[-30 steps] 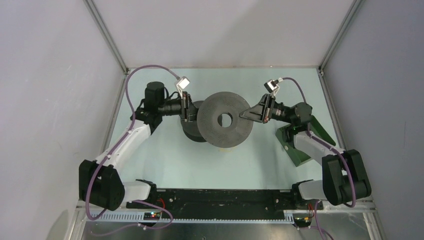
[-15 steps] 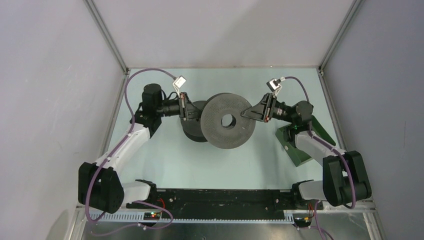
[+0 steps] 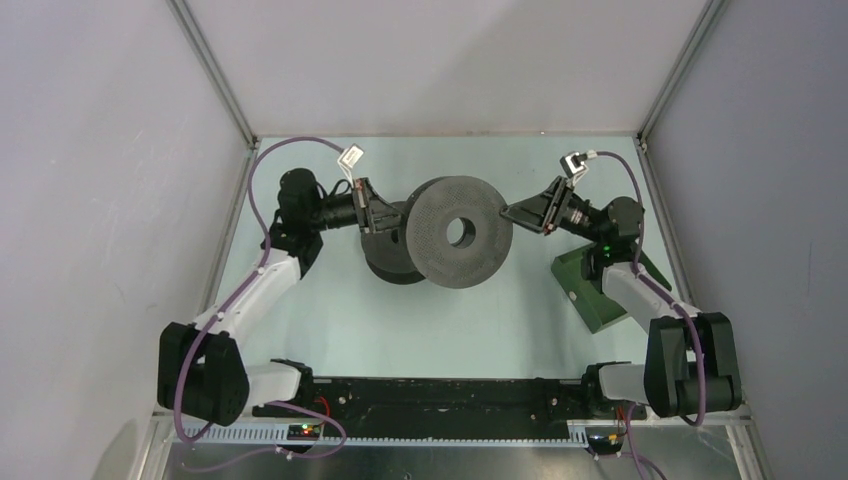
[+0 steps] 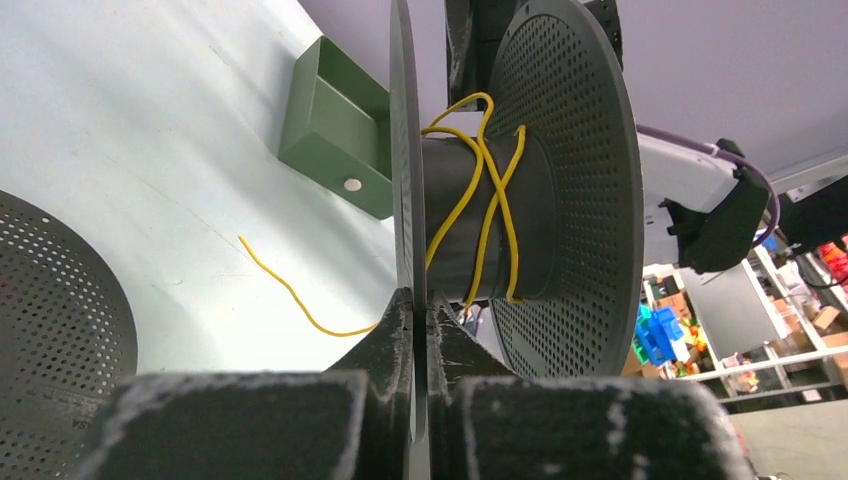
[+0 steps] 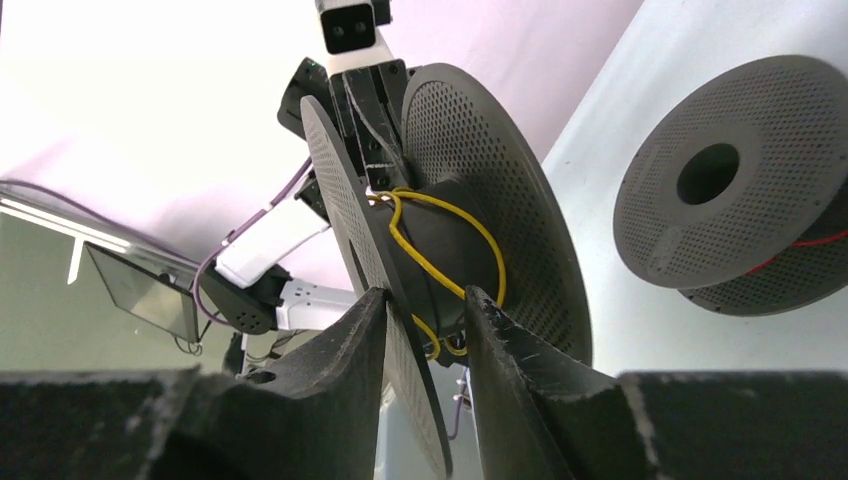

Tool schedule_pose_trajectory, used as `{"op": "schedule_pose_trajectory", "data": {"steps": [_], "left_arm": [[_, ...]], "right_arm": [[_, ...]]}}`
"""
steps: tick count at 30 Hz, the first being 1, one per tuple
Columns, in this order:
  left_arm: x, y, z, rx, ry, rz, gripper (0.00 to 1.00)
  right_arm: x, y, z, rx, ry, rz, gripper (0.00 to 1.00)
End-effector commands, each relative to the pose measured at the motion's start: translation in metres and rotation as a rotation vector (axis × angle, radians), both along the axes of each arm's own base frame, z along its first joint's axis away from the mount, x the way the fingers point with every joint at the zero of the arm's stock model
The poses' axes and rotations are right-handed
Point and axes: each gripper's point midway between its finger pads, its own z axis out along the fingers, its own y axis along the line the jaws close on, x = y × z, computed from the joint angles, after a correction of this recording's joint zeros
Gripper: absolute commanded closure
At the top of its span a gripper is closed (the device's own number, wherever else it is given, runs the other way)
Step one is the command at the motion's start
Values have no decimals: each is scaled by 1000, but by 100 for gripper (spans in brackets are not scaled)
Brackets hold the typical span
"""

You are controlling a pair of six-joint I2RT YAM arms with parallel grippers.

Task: Wrap the cables
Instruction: Adjust the cable reel at the center of the board.

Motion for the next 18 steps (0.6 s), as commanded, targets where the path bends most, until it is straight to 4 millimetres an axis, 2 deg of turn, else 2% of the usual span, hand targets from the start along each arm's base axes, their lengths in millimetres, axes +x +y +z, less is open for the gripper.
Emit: {"op": "schedule_pose_trajectory", "data": {"steps": [1, 5, 6, 8, 10, 13, 18], "left_arm": [[-2, 2, 28, -79, -23, -6, 100], [8, 7, 39, -123, 3, 58, 100], [9, 9, 42, -131, -9, 67, 100], [10, 10, 48, -148, -10, 86, 100], [12, 11, 54, -165, -8, 102, 100], [13, 13, 62, -196, 2, 129, 100], [13, 18, 77, -249, 4, 176, 100]], "right_arm": [[11, -18, 16, 13, -69, -69, 61], [22, -44, 12, -15, -99, -196, 59], [21, -48, 18, -25, -130, -230, 59], [25, -56, 16, -88, -185, -318, 57], [25, -56, 10, -178, -261, -401, 54], [9, -47, 3, -309, -462, -475, 51], [-19, -28, 2, -388, -766, -559, 49]]}}
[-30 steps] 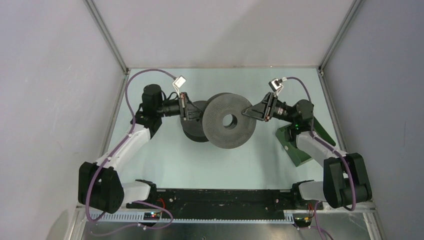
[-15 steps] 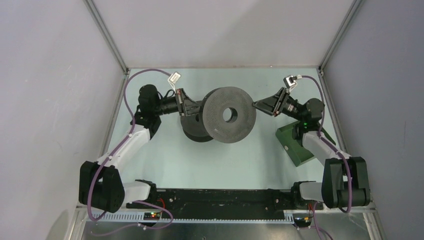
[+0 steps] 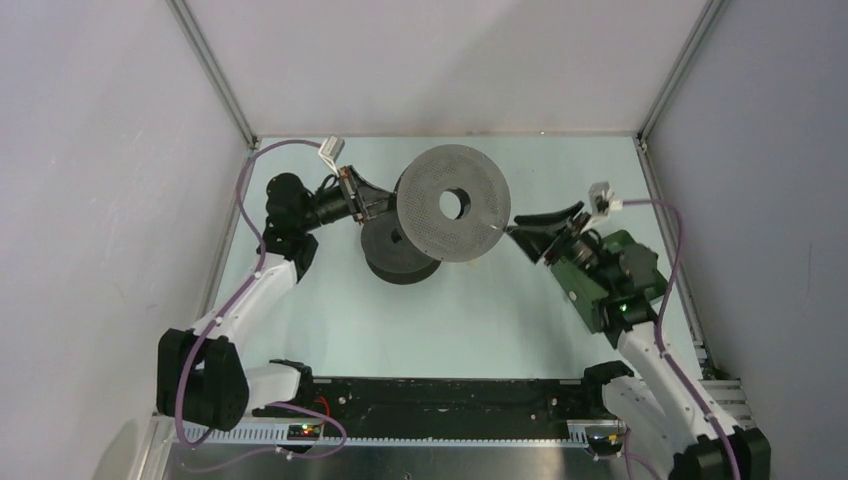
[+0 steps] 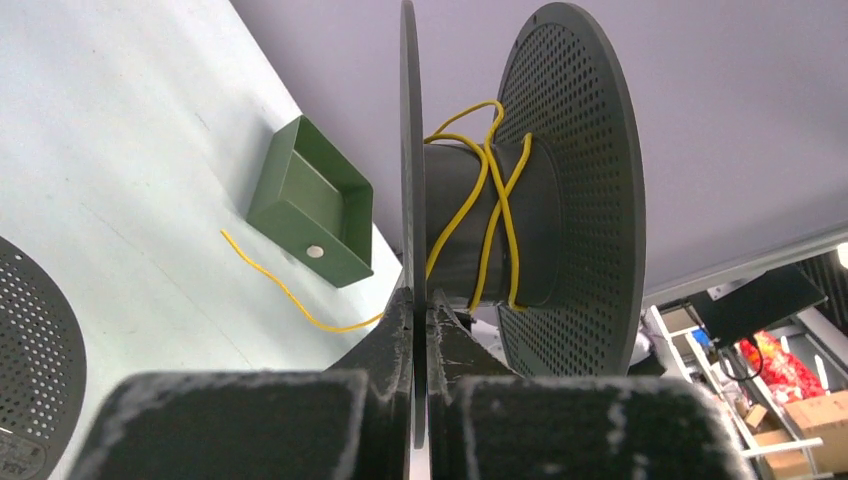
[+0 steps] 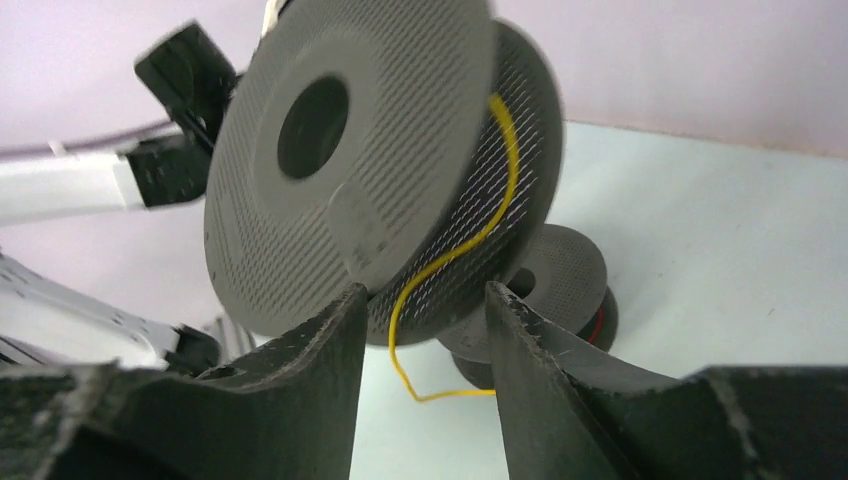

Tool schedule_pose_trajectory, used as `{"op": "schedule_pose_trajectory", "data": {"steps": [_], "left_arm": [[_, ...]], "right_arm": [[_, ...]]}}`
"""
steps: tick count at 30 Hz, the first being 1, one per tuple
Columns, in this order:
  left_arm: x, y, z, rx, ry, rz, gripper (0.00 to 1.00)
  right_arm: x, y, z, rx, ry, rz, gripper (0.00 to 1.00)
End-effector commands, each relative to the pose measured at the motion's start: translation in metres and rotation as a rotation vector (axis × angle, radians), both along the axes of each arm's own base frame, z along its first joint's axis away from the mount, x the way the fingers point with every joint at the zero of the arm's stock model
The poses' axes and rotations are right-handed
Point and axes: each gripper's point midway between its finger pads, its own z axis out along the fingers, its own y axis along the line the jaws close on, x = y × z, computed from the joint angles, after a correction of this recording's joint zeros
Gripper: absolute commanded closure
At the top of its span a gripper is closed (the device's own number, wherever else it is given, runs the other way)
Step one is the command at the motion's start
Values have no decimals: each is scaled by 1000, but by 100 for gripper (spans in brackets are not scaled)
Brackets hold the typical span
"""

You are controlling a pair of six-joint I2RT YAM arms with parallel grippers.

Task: Wrap the cables
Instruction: Adjust the cable reel at the center of the board, then wrap the cable around the cable reel.

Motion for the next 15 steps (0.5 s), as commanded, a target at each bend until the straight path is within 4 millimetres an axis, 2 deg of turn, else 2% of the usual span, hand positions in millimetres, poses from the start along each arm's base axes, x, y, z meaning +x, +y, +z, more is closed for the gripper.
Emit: {"op": "schedule_pose_trajectory", "data": {"steps": [1, 2, 5, 7, 9, 12, 15], "left_arm": [[-7, 9, 48, -105, -97, 59, 100], [-8, 9, 50, -113, -90, 61, 100], [-9, 12, 59, -147, -90, 79, 100], [-11, 13, 65, -174, -86, 91, 100], [-13, 15, 71, -193, -89, 100, 100], [-17, 17, 78, -215, -88, 106, 100], [-20, 18, 83, -228, -90, 106, 100]], "right_arm": [[0, -4, -24, -198, -274, -190, 48], [-5, 0, -20, -189, -321, -200, 47], [-20, 13, -38, -271, -489, -181, 46], [-35, 32, -52, -329, -638, -140, 46], [-38, 43, -63, -413, -761, -155, 45], [-27, 55, -75, -540, -851, -188, 44], [-22, 61, -69, -560, -927, -242, 43]]}}
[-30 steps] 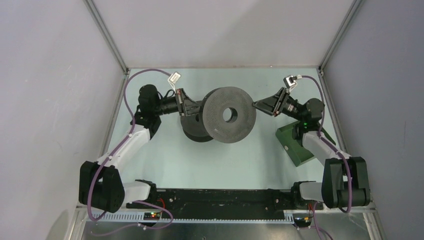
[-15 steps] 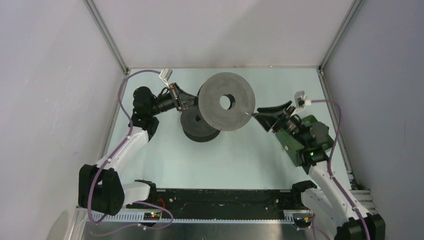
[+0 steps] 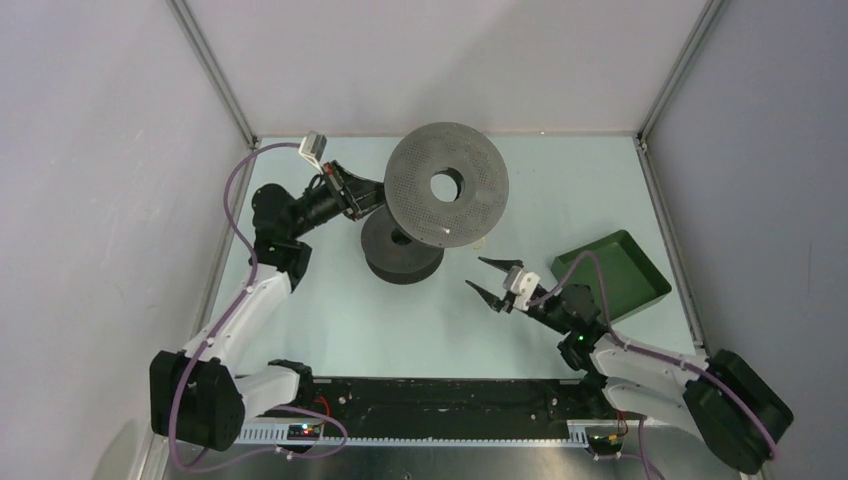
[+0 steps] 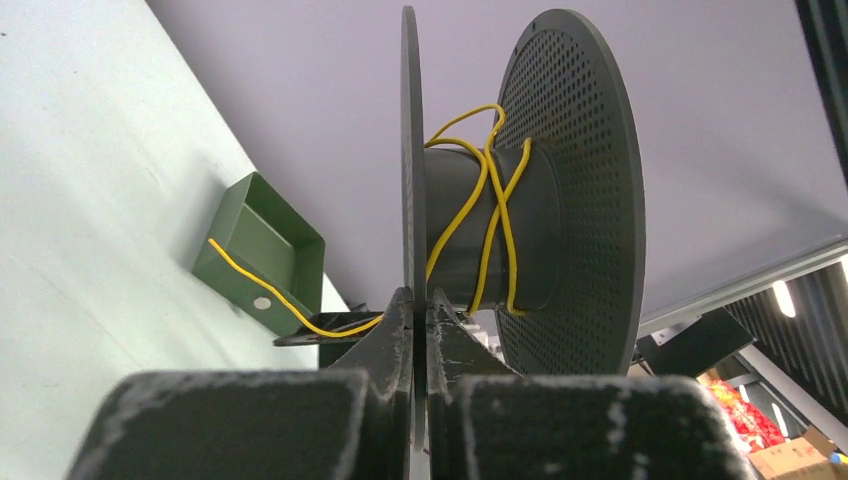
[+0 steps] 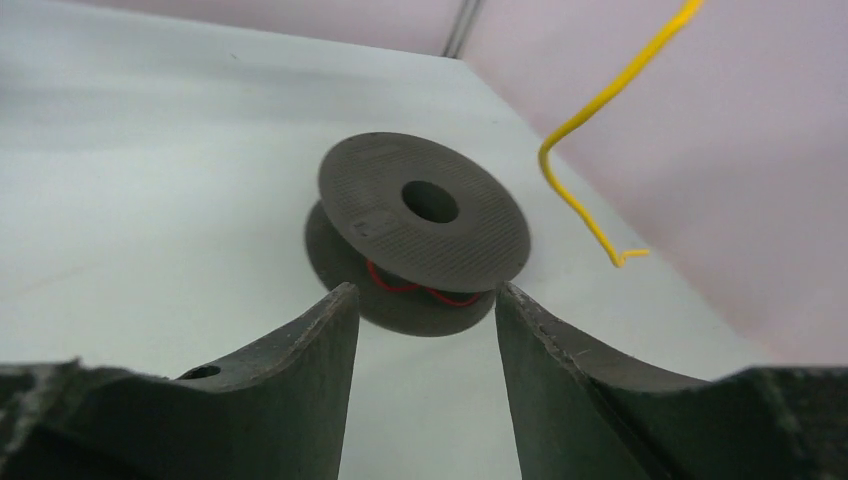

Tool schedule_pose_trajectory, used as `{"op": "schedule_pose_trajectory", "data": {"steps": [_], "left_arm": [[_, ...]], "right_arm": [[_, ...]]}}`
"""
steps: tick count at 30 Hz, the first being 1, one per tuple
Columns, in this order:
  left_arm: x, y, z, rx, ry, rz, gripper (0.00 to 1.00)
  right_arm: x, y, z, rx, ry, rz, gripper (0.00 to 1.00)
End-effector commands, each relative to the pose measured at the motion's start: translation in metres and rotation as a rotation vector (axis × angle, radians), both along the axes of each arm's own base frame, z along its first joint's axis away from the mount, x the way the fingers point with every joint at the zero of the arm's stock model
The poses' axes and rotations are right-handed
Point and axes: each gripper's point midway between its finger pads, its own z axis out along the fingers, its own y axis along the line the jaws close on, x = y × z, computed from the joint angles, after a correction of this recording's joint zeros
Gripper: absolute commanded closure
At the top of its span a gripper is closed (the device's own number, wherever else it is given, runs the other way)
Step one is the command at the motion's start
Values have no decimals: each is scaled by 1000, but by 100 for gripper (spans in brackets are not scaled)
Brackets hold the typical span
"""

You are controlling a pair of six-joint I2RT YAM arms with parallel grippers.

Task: Wrap the cables
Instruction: Wrap the cable around the cable reel.

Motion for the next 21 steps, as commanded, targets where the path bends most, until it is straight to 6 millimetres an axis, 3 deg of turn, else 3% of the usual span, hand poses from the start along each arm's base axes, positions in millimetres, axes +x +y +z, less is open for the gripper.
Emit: {"op": "schedule_pose_trajectory", "data": {"steps": [1, 12, 21], "left_arm": [[-15, 8, 43, -87, -104, 26, 100], [-16, 10, 43, -106, -87, 39, 100], [-11, 11, 37, -117, -62, 58, 100]], "right_arm": [[21, -4, 49, -24, -383, -151, 43], [23, -11, 74, 23, -513, -296, 43], [30, -19, 70, -1, -500, -339, 45]]}}
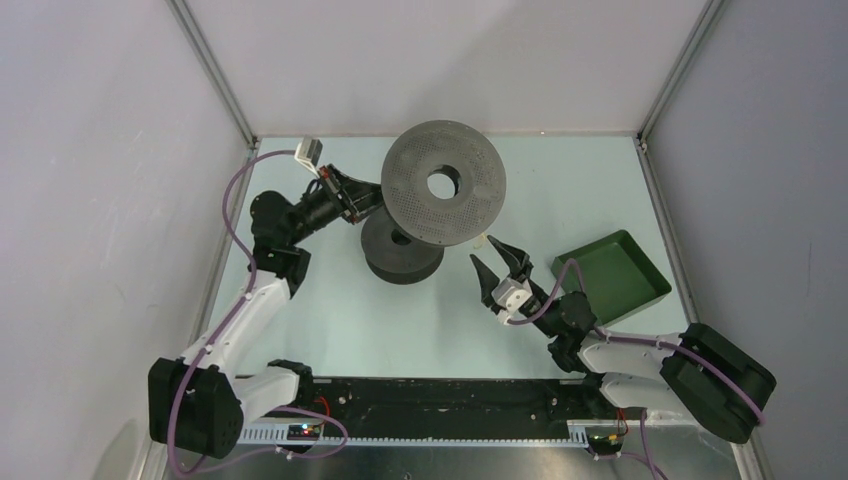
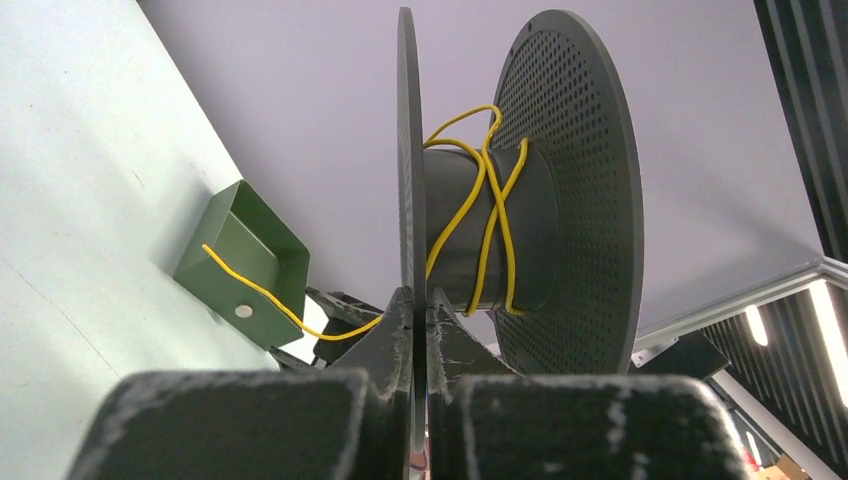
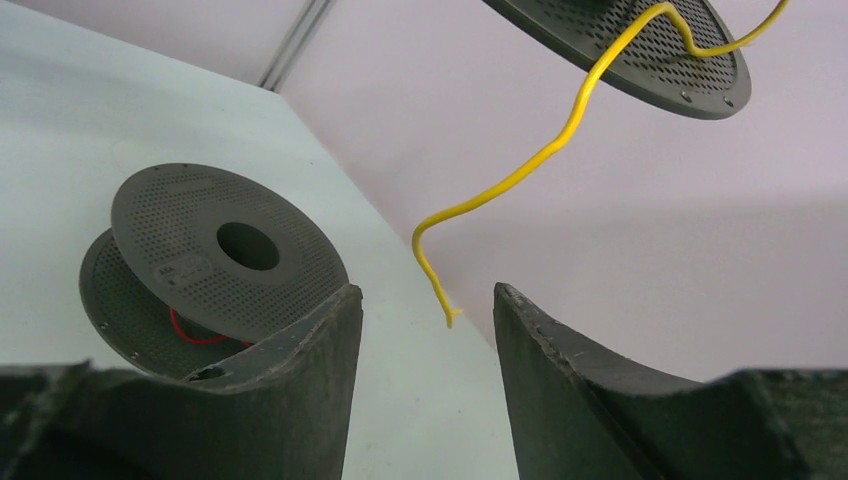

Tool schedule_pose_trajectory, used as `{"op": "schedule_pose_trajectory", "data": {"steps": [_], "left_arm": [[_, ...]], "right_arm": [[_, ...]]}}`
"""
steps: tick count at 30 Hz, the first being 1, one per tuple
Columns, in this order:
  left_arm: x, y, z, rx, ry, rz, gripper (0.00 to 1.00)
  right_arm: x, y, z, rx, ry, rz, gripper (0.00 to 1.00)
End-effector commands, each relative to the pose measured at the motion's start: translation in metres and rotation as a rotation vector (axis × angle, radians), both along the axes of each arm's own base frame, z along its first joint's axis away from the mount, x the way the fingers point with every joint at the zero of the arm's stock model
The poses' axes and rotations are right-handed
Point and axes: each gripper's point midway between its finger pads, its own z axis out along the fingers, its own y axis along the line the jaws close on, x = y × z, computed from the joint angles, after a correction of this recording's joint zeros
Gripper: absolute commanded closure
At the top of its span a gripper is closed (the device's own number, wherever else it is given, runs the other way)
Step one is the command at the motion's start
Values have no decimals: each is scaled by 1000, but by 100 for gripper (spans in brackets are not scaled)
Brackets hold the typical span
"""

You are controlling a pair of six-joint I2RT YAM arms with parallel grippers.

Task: Wrap the cables
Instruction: Wrap the cable around the cable reel.

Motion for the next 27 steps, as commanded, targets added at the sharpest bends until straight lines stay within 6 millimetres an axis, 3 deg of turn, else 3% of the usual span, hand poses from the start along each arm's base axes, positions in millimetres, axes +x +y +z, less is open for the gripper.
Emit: {"op": "schedule_pose_trajectory", "data": {"steps": [1, 8, 14, 16, 18, 19, 22, 23, 24, 25, 27], "left_arm": [[-6, 7, 32, -68, -86, 29, 100], [-8, 8, 37, -86, -88, 33, 100], [-5, 9, 35, -109, -60, 45, 100], [-5, 10, 37, -118, -59, 49, 100], [-3, 11, 38, -124, -64, 59, 100], [-3, 12, 40, -129, -73, 70, 100], [4, 18, 42, -117, -131, 140, 100], [6, 23, 46, -124, -151, 186, 100], [6, 27, 48, -102, -197, 225, 100], [12, 32, 49, -93, -211, 284, 100], [21, 40, 42, -21, -230, 373, 100]], "right_arm": [[4, -11, 29, 62, -80, -51, 45], [18, -2, 33, 39, -91, -39, 56], [13, 13, 33, 27, -83, 26, 66], [12, 15, 34, 32, -75, 37, 78], [7, 18, 33, 26, -65, 51, 97], [2, 22, 34, 26, -62, 62, 100], [-11, 30, 30, -26, -1, 87, 100], [-18, 33, 15, -100, 62, 106, 100], [-19, 37, 21, -123, 80, 111, 100], [-24, 36, 8, -199, 149, 110, 100], [-30, 36, 29, -222, 210, 101, 100]]}}
